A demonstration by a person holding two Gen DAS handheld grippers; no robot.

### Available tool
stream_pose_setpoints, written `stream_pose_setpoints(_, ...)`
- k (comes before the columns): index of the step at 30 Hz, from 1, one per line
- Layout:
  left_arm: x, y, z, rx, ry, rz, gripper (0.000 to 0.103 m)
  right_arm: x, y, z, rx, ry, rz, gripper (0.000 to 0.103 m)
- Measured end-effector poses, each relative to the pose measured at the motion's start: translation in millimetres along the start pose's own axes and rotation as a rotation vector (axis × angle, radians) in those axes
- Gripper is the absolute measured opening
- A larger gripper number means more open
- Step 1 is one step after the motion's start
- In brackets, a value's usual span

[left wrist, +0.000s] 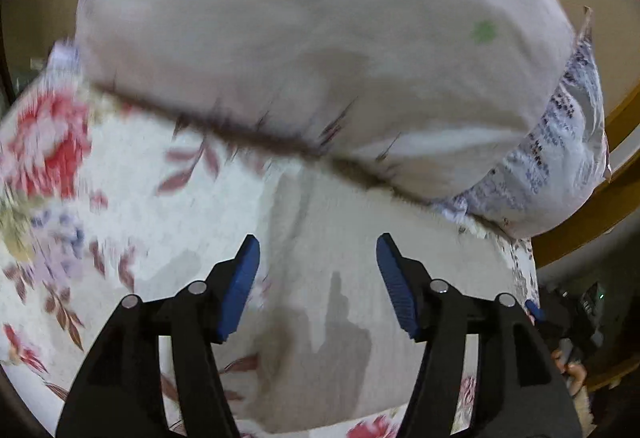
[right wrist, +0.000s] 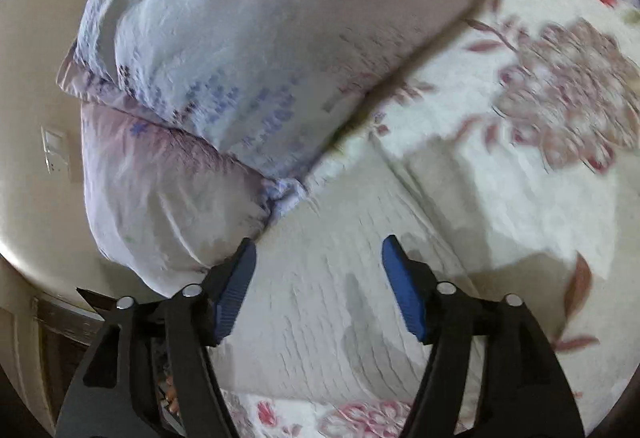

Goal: Fold small clothes

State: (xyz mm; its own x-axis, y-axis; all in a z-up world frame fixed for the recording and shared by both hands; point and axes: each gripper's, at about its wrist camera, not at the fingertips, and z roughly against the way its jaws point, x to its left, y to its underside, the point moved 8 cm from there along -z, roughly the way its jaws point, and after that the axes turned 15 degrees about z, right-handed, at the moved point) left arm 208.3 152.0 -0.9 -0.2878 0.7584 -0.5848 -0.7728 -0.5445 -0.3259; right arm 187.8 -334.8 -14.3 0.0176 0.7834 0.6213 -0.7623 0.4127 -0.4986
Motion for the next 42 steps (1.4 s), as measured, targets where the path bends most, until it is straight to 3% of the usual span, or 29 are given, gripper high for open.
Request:
stream_pose_setpoints(4,28,20,-30,0.136,0.006,0.073,0.058,-26,30,3,0.043,0.021,-0.042,0.068)
stream_pose_setpoints(6,31,28,-47,0.172,0.019,0.091,0.048,-27,35,6,0.04,0.022,-0.037,0.068)
stream_pose_setpoints(7,27,26,-46,0.141,0.024,0.082,0.04,-25,36,7,0.042,0.024,-0.024,0.068)
stream_pose_setpoints(8,23,28,-53,0.173,0.053,0.099,0.021,-21,35,6,0.047,0.022,-0.015,0.068)
stream_pose_setpoints(12,6,29,-54,0.176,0.108,0.184,0.013,-18,39,14,0.065,0.008,0.017,0.068)
stream_pose_setpoints(14,-25,30,-37,0.168,0.204,0.189,0.012,-21,36,25,0.049,0.013,0.028,0.068)
stream_pose_setpoints(15,-57,33,-27,0.176,0.289,0.182,0.012,-23,34,31,0.04,0.018,0.031,0.068)
stream_pose_setpoints(17,-112,43,-20,0.193,0.382,0.122,0.012,-32,30,47,0.019,0.04,0.044,0.068)
stream_pose_setpoints(20,-208,80,-42,0.296,0.533,0.072,0.013,-47,22,68,-0.009,0.068,0.051,0.068)
stream_pose_setpoints(22,-267,117,-82,0.391,0.582,0.053,0.022,-55,14,74,-0.024,0.081,0.049,0.068)
stream_pose_setpoints(23,-282,132,-97,0.452,0.589,0.054,0.027,-60,8,77,-0.028,0.095,0.054,0.068)
stream_pose_setpoints(25,-298,157,-116,0.559,0.601,0.093,0.027,-68,-1,76,-0.016,0.106,0.051,0.069)
stream_pose_setpoints(27,-291,159,-105,0.513,0.625,0.078,0.032,-73,-10,72,0.013,0.074,0.022,0.082)
stream_pose_setpoints(28,-281,152,-98,0.457,0.605,0.048,0.047,-74,-13,68,0.031,0.053,0.009,0.093)
stream_pose_setpoints(29,-259,137,-91,0.36,0.519,0.016,0.065,-73,-15,62,0.057,0.028,-0.001,0.1)
stream_pose_setpoints(32,-198,108,-86,0.221,0.275,-0.051,0.07,-69,-15,32,0.153,-0.045,-0.044,0.1)
stream_pose_setpoints(34,-172,109,-96,0.243,0.157,-0.071,0.073,-69,-11,7,0.229,-0.069,-0.066,0.1)
stream_pose_setpoints(37,-158,138,-117,0.325,0.084,-0.129,0.074,-67,1,-29,0.331,-0.062,-0.092,0.1)
stream_pose_setpoints(40,-156,154,-129,0.325,0.074,-0.176,0.078,-50,3,-33,0.298,-0.089,-0.044,0.099)
stream_pose_setpoints(42,-166,163,-141,0.306,0.083,-0.177,0.078,-38,14,-40,0.312,-0.058,0.025,0.075)
